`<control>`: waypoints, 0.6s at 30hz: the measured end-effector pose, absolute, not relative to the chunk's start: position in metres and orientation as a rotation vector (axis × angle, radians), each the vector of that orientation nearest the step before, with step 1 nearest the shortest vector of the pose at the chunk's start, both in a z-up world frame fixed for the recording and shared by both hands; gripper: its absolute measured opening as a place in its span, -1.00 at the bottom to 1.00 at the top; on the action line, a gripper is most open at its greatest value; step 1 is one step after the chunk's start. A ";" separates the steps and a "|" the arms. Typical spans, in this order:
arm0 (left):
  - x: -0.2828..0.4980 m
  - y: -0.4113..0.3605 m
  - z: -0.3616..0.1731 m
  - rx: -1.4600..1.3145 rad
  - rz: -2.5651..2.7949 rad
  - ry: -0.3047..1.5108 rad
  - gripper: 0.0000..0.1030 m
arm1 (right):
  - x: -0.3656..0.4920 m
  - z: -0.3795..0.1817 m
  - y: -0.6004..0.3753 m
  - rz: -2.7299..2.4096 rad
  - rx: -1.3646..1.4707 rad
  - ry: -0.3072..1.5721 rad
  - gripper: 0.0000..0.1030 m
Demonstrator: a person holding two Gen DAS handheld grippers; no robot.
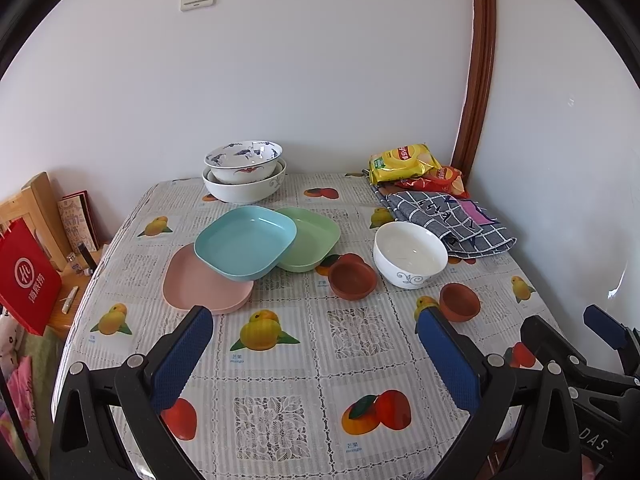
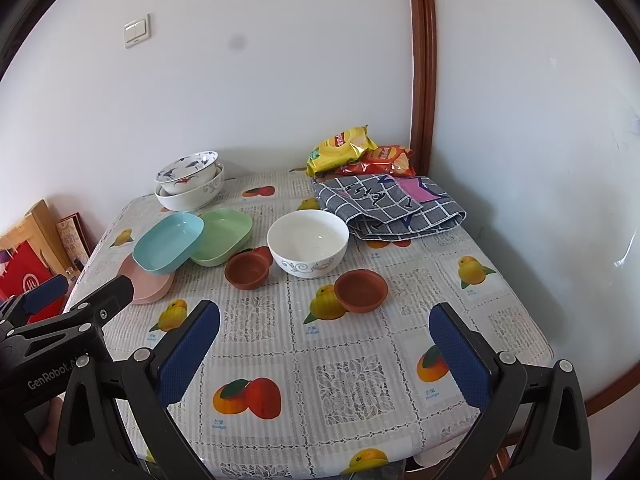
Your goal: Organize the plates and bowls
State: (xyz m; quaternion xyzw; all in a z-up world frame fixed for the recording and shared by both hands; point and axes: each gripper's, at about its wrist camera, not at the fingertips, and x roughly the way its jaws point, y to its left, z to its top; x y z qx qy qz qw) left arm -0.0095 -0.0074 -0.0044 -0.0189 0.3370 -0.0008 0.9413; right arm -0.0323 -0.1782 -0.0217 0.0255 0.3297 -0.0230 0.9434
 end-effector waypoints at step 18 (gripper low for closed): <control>-0.011 -0.009 -0.005 -0.040 -0.003 0.689 1.00 | -0.033 -0.021 -0.179 -0.046 0.057 0.665 1.00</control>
